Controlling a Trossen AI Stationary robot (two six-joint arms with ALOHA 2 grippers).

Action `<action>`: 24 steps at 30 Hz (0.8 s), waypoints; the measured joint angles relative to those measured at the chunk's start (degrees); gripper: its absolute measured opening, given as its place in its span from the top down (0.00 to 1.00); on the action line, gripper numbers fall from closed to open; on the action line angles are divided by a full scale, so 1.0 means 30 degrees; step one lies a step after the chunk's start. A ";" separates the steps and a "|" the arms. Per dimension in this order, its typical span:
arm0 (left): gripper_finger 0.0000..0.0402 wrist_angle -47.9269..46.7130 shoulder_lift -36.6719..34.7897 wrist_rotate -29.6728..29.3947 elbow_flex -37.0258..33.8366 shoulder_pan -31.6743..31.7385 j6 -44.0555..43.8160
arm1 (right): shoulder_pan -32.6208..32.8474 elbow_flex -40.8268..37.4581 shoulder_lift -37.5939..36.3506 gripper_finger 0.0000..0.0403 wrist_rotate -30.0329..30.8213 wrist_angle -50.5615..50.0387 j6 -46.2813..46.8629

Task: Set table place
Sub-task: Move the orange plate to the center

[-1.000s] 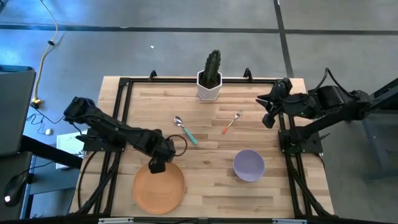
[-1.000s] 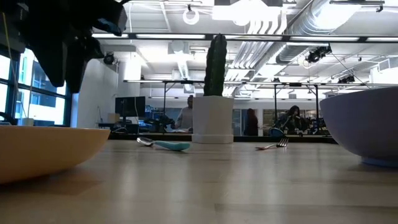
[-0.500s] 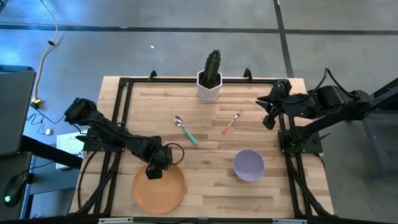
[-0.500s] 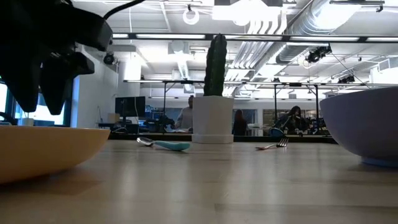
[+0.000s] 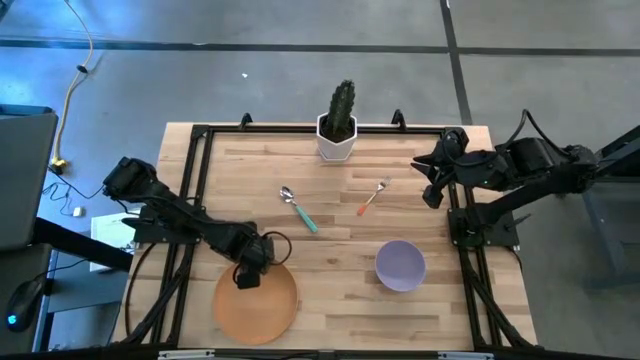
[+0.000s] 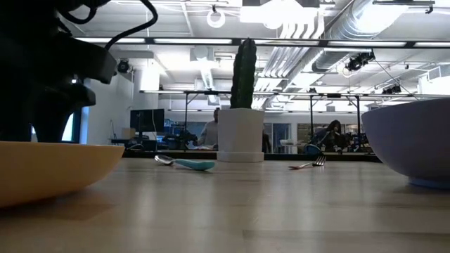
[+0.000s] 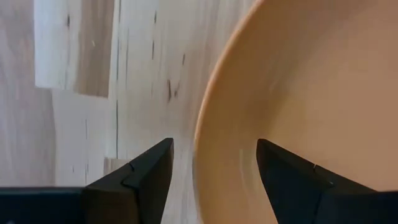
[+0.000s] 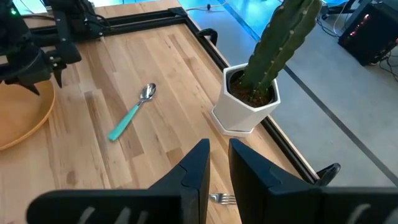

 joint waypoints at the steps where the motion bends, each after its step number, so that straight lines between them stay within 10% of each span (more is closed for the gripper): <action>1: 0.46 0.0161 0.0000 -0.0050 -0.0050 0.0004 -0.0004 | 0.0000 0.0000 0.0000 0.87 0.0002 0.0000 0.0000; 10: 0.54 0.0249 0.0000 -0.0093 -0.0096 0.0000 -0.0066 | 0.0000 0.0000 0.0000 0.87 0.0022 0.0015 -0.0004; 18: 0.95 0.0235 -0.0004 0.0292 -0.0096 0.0007 -0.0229 | 0.0000 0.0000 0.0000 0.87 0.0197 0.0022 -0.0007; 24: 0.95 0.0305 -0.0022 0.0252 -0.0089 0.0007 -0.1092 | 0.0000 -0.0007 0.0000 0.87 0.0342 0.0022 -0.0007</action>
